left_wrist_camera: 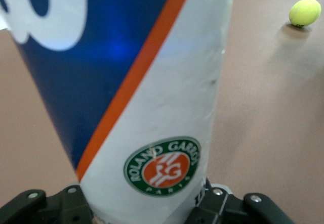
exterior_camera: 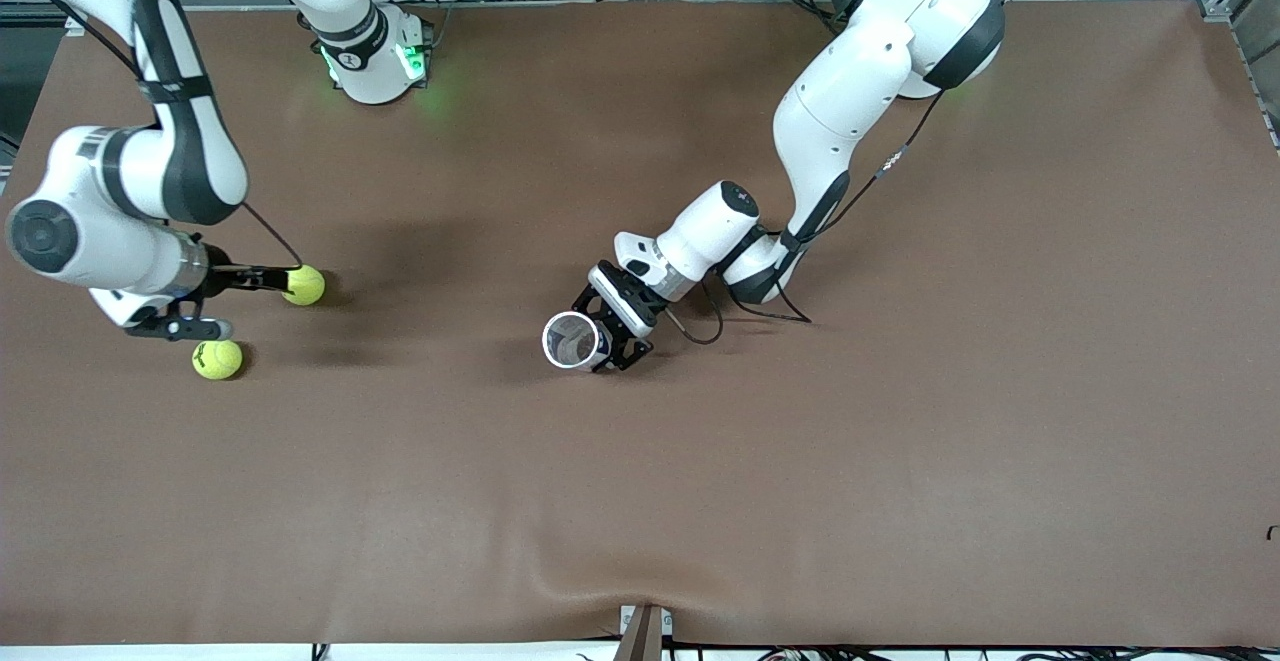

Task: Insert tennis ball vertically with right arm
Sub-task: 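Reach the right gripper to the nearer tennis ball while the left holds the can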

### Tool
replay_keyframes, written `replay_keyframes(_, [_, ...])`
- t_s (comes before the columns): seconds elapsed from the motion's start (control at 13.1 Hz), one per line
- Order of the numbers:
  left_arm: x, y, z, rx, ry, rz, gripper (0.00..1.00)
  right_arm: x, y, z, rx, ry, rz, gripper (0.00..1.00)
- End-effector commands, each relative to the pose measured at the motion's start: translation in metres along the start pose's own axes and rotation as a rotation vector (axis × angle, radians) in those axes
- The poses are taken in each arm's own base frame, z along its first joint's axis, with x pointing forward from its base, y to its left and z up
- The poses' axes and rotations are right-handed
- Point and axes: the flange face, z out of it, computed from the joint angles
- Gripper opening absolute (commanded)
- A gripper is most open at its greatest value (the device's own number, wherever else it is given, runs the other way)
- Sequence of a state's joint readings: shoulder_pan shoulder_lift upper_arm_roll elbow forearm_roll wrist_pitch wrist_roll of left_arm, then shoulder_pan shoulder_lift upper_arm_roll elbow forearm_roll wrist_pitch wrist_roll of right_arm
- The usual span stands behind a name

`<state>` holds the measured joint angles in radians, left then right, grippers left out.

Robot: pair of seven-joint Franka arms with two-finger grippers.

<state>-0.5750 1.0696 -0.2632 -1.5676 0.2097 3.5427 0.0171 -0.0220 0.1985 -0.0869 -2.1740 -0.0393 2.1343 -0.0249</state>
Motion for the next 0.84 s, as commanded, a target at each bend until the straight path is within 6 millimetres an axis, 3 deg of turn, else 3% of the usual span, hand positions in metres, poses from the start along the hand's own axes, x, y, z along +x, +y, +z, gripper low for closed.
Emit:
replay_keyframes(0.0, [-0.004, -0.002, 0.005, 0.016, 0.011, 0.023, 0.70, -0.014, -0.002, 0.025, -0.003, 0.008, -0.005, 1.00])
replay_keyframes(0.23, [-0.008, 0.001, 0.007, 0.013, 0.004, 0.024, 0.72, -0.010, -0.003, 0.044, -0.004, 0.019, -0.007, 1.00])
replay_keyframes(0.76, [-0.010, 0.001, 0.007, 0.014, 0.001, 0.019, 1.00, -0.002, -0.012, 0.086, -0.013, -0.005, -0.031, 1.00])
